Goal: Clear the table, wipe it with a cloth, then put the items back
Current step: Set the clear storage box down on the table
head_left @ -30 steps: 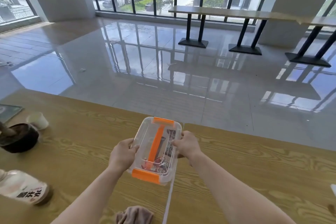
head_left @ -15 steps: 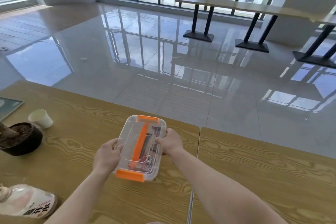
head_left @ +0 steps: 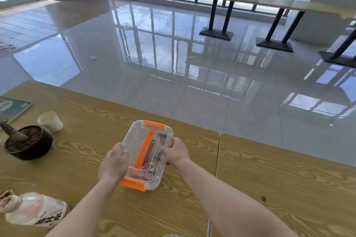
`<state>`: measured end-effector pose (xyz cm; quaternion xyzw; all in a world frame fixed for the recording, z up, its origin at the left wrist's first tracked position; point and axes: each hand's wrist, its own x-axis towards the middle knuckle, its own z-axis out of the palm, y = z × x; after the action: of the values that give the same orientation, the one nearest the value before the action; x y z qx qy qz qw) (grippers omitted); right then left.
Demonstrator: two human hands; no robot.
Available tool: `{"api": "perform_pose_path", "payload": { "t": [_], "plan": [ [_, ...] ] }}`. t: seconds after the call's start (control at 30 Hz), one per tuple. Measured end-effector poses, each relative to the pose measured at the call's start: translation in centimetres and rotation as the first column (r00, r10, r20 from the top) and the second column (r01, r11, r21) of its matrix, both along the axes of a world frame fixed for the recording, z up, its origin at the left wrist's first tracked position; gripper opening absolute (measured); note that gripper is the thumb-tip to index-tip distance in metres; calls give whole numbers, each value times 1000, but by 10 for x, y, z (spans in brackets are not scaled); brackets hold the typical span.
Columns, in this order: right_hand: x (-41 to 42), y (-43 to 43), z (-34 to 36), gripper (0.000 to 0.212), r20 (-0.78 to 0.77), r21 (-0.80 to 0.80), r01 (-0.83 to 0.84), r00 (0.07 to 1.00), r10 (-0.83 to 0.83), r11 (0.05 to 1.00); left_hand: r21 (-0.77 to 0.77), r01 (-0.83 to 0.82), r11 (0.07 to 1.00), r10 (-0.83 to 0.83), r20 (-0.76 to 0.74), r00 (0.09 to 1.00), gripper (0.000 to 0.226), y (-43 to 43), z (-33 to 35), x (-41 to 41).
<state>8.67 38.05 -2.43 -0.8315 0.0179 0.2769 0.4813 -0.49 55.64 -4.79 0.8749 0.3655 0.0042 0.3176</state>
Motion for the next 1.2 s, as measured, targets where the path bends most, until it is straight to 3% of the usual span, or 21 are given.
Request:
{"api": "perform_pose_path", "payload": {
  "t": [0.13,0.27,0.4,0.67,0.97,1.2],
  "plan": [
    [-1,-5,5,32,26,-10,-67,997,67,998,100,70,992,-65,-48,997,57,-13,9,1],
    [0,-19,11,49,101,-90,-146,983,155,985,311,194,930,-184,-62,981,63,-25,20,4],
    [-1,-43,16,71,175,-158,-156,967,183,975,412,297,861,-291,-77,954,66,-42,31,10],
    [-9,-133,31,63,294,-259,-97,940,175,961,413,432,802,-469,-14,883,65,-107,42,20],
    [-32,-244,44,60,402,-324,122,915,20,938,417,577,703,-629,-17,778,73,-212,59,28],
    [-64,-327,54,59,472,-382,278,879,-72,881,409,699,586,-767,4,641,74,-304,73,28]
  ]
}}
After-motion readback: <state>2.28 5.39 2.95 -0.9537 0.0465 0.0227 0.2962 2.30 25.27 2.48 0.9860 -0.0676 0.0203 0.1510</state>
